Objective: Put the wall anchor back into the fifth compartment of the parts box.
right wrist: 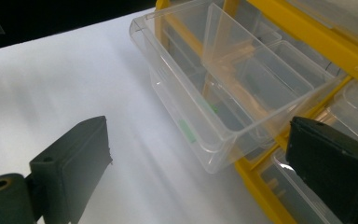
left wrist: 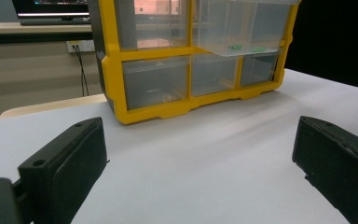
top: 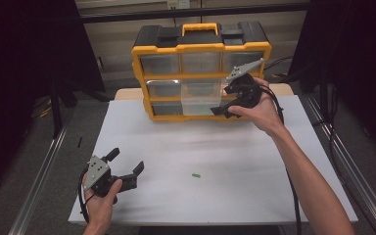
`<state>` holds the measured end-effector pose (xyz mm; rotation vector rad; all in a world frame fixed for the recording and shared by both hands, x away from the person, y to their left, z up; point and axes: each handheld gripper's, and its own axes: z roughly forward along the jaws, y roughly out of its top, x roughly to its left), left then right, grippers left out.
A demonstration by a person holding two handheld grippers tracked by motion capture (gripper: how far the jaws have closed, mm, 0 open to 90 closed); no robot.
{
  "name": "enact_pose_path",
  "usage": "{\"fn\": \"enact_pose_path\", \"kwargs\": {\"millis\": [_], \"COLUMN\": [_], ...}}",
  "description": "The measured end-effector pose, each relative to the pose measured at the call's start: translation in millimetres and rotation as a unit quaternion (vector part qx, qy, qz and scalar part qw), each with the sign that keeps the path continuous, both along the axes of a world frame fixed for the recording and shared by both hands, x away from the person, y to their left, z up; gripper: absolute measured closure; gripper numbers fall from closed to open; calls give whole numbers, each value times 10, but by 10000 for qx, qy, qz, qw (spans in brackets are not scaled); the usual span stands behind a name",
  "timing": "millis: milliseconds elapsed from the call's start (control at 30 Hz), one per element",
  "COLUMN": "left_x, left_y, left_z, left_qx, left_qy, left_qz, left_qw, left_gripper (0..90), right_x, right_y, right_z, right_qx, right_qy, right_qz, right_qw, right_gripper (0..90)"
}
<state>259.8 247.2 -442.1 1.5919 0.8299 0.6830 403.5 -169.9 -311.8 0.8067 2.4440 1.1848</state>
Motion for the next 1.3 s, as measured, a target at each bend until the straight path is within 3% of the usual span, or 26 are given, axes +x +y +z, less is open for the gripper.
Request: {"fn": "enact_pose_path", "kwargs": {"millis": [233, 400, 733, 933, 1133, 1300], "left_x": [-7, -6, -2, -10, -7, -6], "left_y": [1, 1, -1, -2, 3, -9], "left_z": [6, 4, -1, 5, 3, -1], "left_qx": [10, 9, -7, 14, -52, -62], "left_qy": [-8, 8, 4, 3, 22, 13], "left_qz": [-1, -2, 6, -20, 16, 28], "left_qw": [10000, 10000, 10000, 10000, 10000, 10000], "left_gripper": [30, 30, 30, 30, 30, 30], "right_x": [-175, -293, -468, -518, -588, -601], "right_y": [-7, 25, 127, 249, 426, 550], "right_z": [-180, -338, -680, -878, -1052, -1189], "right_qx": [319, 392, 618, 473, 207, -26], "right_qy": [-21, -30, 273, 575, 927, 1132], "right_qz": [78, 159, 481, 740, 1054, 1306], "right_qw": [9995, 9991, 9966, 9945, 9899, 9849], "right_gripper": [69, 82, 120, 127, 166, 271]}}
